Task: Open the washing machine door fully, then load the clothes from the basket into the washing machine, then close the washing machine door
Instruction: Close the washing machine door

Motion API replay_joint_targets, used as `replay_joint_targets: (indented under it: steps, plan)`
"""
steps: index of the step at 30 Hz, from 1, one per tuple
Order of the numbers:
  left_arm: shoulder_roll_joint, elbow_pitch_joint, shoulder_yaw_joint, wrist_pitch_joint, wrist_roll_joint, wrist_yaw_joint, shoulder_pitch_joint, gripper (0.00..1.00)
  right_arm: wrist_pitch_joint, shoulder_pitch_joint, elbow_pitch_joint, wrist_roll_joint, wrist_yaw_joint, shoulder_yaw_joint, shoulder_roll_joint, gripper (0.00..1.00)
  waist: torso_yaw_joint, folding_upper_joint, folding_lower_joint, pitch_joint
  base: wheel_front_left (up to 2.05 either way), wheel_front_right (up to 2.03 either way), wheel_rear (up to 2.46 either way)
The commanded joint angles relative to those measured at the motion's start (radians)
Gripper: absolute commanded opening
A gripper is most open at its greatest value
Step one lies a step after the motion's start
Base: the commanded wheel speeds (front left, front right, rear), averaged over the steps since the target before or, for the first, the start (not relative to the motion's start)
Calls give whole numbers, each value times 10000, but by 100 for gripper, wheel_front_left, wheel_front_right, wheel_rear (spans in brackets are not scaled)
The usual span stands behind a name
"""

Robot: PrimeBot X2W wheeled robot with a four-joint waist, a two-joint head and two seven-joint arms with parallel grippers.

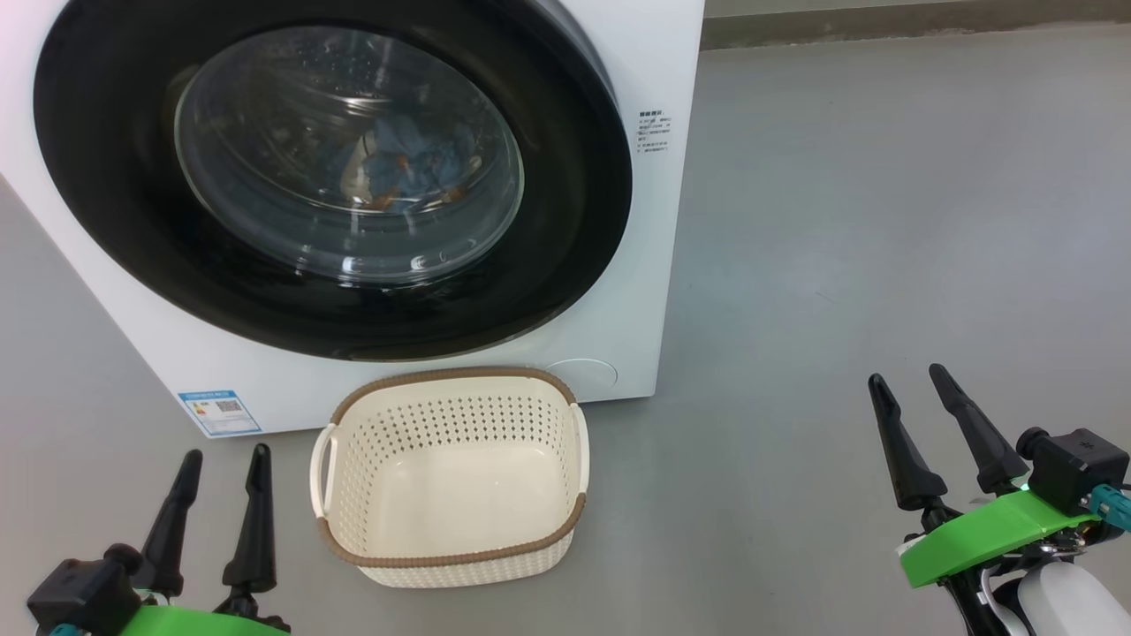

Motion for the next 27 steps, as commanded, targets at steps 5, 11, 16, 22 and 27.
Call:
replay_joint_targets:
  steps: [5,11,16,22,27]
  plan:
    - [195,-241,380,-67,61,8,-240,100,-49,-304,-194,37,-27,164,-187,100,17,-1,0,-2,0,0,0]
    - [216,-258,387,-67,36,8,-243,100,-49,-313,-194,29,-27,166,-177,100,32,-1,0,3,0,0,0]
    - [224,-258,384,-67,22,8,-239,100,-49,-317,-185,36,-27,159,-185,100,45,-1,0,10,0,0,0]
    - [233,-258,384,-67,3,8,-236,100,-49,-309,-170,37,-27,167,-168,100,52,-1,0,18,0,0,0]
    - [233,-284,396,-67,-14,8,-222,100,-49,-301,-142,34,-27,167,-169,100,52,-1,0,23,0,0,0]
